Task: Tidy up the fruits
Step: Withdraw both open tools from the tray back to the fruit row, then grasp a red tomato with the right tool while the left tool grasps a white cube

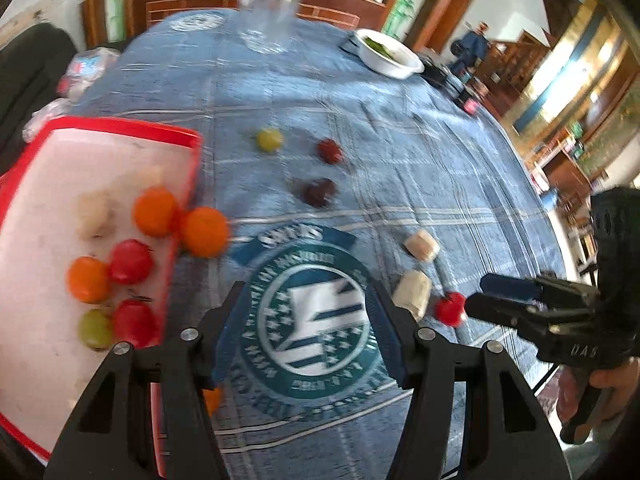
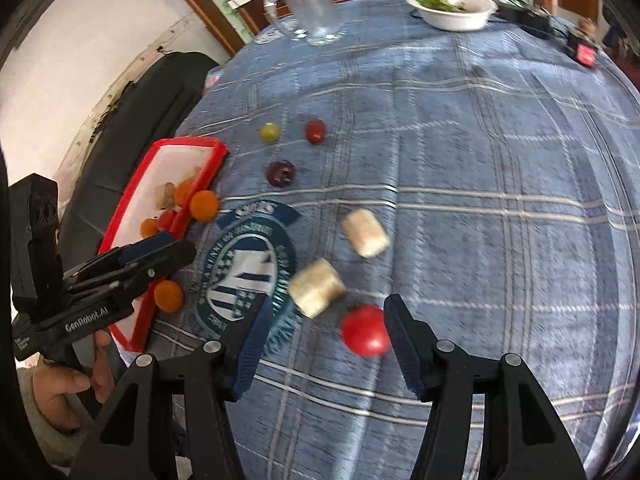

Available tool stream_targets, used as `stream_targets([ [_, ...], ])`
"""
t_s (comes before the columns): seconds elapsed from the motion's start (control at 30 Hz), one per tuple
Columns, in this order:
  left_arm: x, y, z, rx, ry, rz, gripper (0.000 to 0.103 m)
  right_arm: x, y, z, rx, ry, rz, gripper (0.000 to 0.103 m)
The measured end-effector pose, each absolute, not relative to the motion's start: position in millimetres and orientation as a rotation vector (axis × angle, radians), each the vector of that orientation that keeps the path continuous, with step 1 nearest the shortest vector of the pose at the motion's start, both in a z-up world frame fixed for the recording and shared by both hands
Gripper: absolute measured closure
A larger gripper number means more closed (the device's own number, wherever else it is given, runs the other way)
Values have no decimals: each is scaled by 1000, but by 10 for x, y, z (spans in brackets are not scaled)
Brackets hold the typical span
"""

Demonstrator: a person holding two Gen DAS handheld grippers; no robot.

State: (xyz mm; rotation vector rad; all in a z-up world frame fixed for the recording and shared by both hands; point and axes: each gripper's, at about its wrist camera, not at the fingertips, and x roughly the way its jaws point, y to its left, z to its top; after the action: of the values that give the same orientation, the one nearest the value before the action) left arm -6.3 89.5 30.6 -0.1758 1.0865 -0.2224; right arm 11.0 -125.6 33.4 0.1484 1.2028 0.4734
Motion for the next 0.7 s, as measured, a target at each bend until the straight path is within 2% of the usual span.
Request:
stream_targets([
  [0.3,-41,380,144,-95,1147,-351,45,58,-1522,258,167,1224,433,44],
  [0.43,-36,290,91,-71,1164,-368,45,22,-1467,133,136,1266,449,55],
  [0.67,-50,291,21,-49,1188,-365,45,111,-1280,-4,93,1280,456,55],
  [0.7,-48,294,17,-48,1190,-364,45,126,-1268,-29,84,1282,449,61],
])
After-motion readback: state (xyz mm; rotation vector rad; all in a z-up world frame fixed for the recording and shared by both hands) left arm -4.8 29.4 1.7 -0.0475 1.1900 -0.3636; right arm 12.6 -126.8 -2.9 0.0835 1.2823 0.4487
